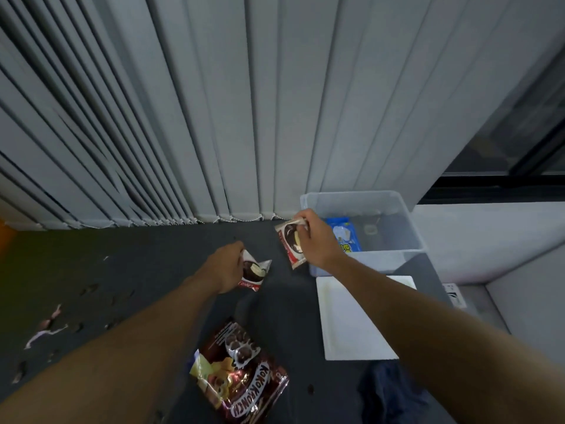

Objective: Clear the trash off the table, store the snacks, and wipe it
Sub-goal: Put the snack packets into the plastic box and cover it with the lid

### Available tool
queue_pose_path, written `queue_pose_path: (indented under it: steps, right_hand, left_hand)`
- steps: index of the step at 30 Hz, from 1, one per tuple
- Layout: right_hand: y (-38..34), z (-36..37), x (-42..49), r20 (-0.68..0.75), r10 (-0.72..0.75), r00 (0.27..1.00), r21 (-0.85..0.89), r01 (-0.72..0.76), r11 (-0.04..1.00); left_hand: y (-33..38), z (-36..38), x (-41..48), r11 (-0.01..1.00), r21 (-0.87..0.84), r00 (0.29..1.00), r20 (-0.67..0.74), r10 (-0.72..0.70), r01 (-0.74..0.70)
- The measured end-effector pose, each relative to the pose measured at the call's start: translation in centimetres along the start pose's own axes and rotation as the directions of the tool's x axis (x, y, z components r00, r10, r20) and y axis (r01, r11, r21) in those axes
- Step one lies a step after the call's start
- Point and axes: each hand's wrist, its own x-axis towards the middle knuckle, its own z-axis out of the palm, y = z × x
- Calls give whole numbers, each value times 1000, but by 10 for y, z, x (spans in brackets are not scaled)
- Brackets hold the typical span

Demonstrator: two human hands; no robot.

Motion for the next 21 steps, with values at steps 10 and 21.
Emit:
queue_pose_path:
  steps: [10, 21]
  right_hand:
    - [47, -73, 23, -160, 259, 952, 193, -227, 955]
    - [121, -110, 59, -240, 409, 881, -65, -434, 898]
  left_hand:
    - [47, -9, 40, 997, -73, 999, -4, 38, -38]
    - [63, 16, 81, 998, 22, 989, 134, 59, -63]
